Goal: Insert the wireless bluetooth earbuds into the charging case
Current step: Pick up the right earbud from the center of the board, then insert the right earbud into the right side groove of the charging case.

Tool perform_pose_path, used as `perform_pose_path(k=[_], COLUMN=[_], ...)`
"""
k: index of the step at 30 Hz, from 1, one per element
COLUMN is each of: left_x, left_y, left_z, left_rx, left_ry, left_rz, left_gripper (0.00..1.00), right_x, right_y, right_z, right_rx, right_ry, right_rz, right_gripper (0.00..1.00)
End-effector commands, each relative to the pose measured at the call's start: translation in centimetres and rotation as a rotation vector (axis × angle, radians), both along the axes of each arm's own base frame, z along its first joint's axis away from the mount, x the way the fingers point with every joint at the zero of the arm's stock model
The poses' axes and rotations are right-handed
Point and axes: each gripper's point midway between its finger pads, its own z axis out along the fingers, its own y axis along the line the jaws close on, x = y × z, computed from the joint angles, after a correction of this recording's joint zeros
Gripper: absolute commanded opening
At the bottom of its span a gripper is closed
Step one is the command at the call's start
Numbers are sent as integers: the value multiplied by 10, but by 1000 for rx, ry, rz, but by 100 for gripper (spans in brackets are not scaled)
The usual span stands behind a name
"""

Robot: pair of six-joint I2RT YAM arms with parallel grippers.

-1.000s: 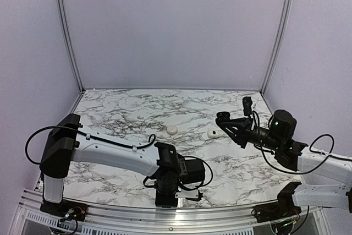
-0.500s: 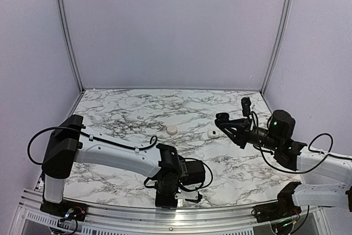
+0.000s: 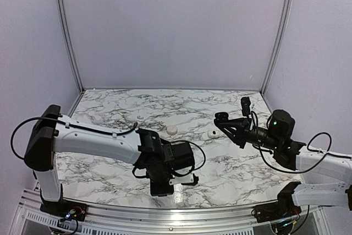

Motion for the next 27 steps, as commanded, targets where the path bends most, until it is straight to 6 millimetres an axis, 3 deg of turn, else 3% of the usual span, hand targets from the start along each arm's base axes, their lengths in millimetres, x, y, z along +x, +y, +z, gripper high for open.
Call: perform_pose_path(k=[1, 5, 10, 12, 15, 19, 27], left_x=[53, 89, 98, 101, 98, 84, 70], left_y=[-18, -26, -15, -8, -6, -19, -47], left_z=[76, 161, 274, 305, 323, 335, 336], left_rx=[-292, -619, -1123, -1272, -1374, -1434, -1481], left_ry=[-134, -280, -392, -437, -452, -466, -453], left_rz=[177, 314, 418, 449, 441, 379, 320], left_gripper=[10, 10, 15, 15, 15, 15, 14], right_x=[2, -4, -26, -36, -44, -54, -59], right_y=[2, 9, 25, 34, 43, 59, 79], right_z=[24, 44, 65, 71, 77, 83, 91], right_rx=[54, 125, 161, 168, 172, 150, 129], right_ry=[-110, -219, -385, -438, -487, -548, -606], right_rz=[20, 51, 97, 117, 124, 119, 60], right_gripper=[0, 0, 0, 0, 0, 0, 0])
